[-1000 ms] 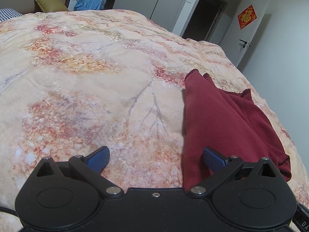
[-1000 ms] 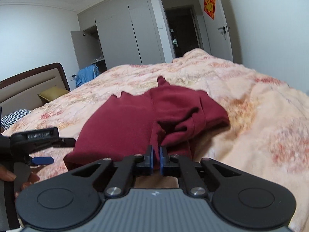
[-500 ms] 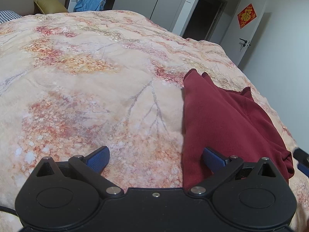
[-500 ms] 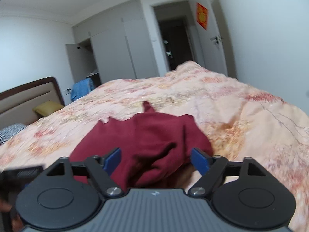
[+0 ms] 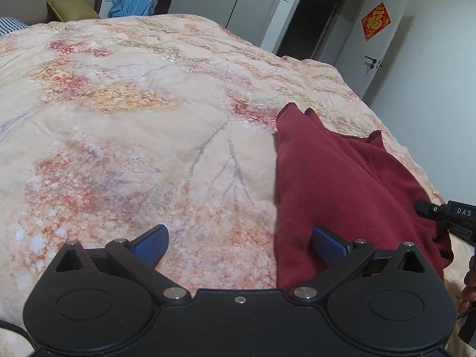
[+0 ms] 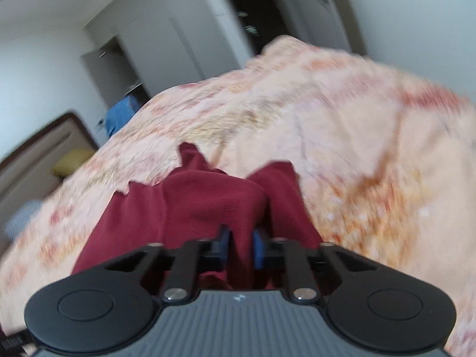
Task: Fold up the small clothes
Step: 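Lift the held end with the right gripper and fold it over the bundle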
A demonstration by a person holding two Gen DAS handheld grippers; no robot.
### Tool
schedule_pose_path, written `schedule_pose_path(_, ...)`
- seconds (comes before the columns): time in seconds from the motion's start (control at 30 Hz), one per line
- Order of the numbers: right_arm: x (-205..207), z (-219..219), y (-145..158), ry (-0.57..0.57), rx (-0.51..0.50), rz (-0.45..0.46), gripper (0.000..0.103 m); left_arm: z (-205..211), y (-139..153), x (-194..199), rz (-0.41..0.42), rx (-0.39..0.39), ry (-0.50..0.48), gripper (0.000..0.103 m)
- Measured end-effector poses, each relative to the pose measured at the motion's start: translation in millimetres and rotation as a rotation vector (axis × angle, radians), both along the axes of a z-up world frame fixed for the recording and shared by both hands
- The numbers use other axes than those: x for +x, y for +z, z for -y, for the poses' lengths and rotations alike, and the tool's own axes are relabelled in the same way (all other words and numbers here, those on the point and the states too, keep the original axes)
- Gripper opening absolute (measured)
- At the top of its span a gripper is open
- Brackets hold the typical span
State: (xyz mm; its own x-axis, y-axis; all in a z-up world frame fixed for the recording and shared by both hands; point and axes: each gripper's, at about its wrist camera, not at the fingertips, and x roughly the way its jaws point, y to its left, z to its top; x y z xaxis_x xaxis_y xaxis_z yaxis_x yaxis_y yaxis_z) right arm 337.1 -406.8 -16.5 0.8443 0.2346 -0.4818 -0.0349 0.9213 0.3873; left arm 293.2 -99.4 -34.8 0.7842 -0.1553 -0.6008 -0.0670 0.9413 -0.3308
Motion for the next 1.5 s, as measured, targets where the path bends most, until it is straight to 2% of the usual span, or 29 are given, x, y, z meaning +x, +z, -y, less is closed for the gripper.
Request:
schedule_pose_path(0.1,-2.5,-7.5,16.4,0.024,-0.112,0.069,0.007,2.4,5.3,5.6,-0.003,-0.077,-0.042,0.102)
schedule_pose_path(0.2,4.6,4.3,34.5,0.004,-0.117,0.125,0.007,12.8,7.3,9.8,-0.004,-0.124,-0.094,0.102)
schedule_pose_path(0.3,20.6,19.1,38.1,0.015,-0.099,0.110,0.007,28.9,3.8,10.8,-0.016,-0.090,-0.122,0.102)
schedule_pose_path(0.37,29.7,24.6,26.8,0.020,-0.076,0.069,0.008,35.8,1.4,9.4,-0.019,-0.060,-0.136,0.102)
schedule_pose_path(0.47,26.2,28.2,9.0,0.015,-0.057,0.020,0.020,38.4,-0.7,8.4,-0.017,-0.033,-0.149,0.102)
schedule_pose_path(0.57,8.8,36.3,2.7,-0.016,-0.001,0.018,0.039,36.3,-3.2,9.8,-0.022,-0.043,-0.146,0.102)
schedule_pose_path(0.67,-7.7,36.2,-0.2,-0.016,-0.001,0.001,0.041,35.9,-3.7,9.9,-0.022,-0.042,-0.145,0.102)
schedule_pose_path(0.8,-36.4,26.4,0.1,-0.001,-0.103,0.035,0.045,34.9,-4.0,8.3,-0.022,-0.043,-0.147,0.102)
schedule_pose_path(0.9,-52.9,15.5,8.4,0.034,-0.235,0.088,0.045,34.7,-3.4,7.9,-0.023,-0.042,-0.145,0.102)
schedule_pose_path(0.97,-56.0,11.6,10.8,0.087,-0.272,0.099,0.045,34.5,-3.1,7.0,-0.023,-0.042,-0.145,0.102)
schedule_pose_path(1.1,-53.2,12.6,8.1,0.150,-0.292,0.086,0.045,33.2,-2.6,5.1,-0.024,-0.043,-0.149,0.102)
schedule_pose_path(1.23,-43.4,27.2,3.0,0.194,-0.213,0.090,0.045,32.1,-2.3,4.6,-0.026,-0.047,-0.148,0.102)
schedule_pose_path(1.33,-38.2,28.6,2.5,0.227,-0.211,0.087,0.019,32.2,-2.2,3.8,-0.028,-0.047,-0.146,0.102)
schedule_pose_path(1.43,-48.6,13.2,6.7,0.229,-0.328,0.120,0.013,31.5,-2.7,2.7,-0.028,-0.047,-0.145,0.102)
schedule_pose_path(1.5,-62.5,-3.8,9.5,0.214,-0.473,0.173,0.013,31.4,-2.6,2.8,-0.028,-0.045,-0.144,0.102)
